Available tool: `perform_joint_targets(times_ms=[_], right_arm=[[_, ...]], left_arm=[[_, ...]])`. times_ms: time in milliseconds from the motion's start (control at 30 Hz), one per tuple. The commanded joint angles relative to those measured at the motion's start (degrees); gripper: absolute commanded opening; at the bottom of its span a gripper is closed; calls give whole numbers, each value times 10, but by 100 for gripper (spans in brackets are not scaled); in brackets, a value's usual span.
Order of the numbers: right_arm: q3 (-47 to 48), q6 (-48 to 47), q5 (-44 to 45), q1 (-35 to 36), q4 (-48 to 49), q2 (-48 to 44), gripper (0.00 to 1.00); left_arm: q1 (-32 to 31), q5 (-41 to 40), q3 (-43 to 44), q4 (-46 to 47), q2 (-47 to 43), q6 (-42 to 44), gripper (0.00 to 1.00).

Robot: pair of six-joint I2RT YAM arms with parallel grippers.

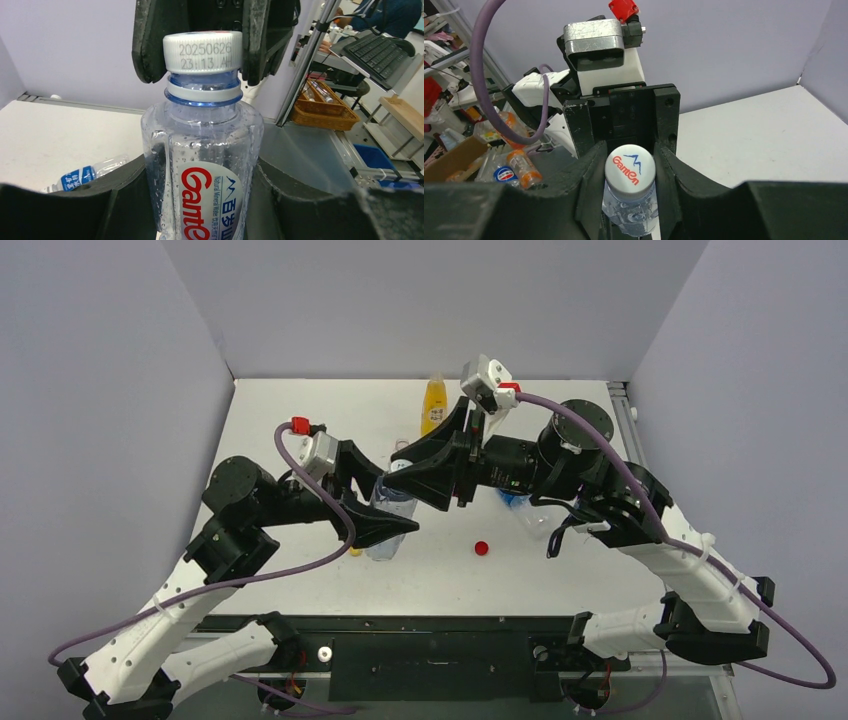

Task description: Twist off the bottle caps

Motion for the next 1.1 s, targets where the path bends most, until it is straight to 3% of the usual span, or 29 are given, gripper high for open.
perform_joint_targets(times_ms=[0, 33, 67, 100, 133, 167, 300, 467, 600, 800, 1067], right_arm=[[14, -9, -23, 2, -7, 2, 35], [17, -10, 45, 3, -15, 1, 47], [21, -10, 89, 8, -19, 0, 67], [25, -10, 184, 19, -26, 0, 72], [31, -10, 227, 24, -29, 0, 77], [36, -10, 292, 36, -33, 3, 78], [86, 9, 422, 68, -68, 40, 80], [147, 39, 476, 81, -116, 91, 81], [167, 46, 489, 83, -126, 122, 73], [177, 45, 486, 83, -120, 135, 52], [178, 33, 447, 80, -121, 128, 7]], left_arm=[[0, 15, 21, 22, -2, -6, 0], [1, 5, 19, 19, -3, 1, 0], [1, -2, 13, 17, -4, 16, 0], [0, -24, 11, 12, -6, 27, 0], [0, -36, 5, 11, -6, 49, 0], [0, -67, 0, 6, -7, 61, 0], [1, -159, -13, -14, -10, 140, 0], [0, -251, -15, -32, -3, 180, 0], [-1, -304, -13, -38, 3, 190, 0], [-1, -310, -17, -35, 0, 187, 0], [-1, -289, -17, -28, -3, 159, 0]])
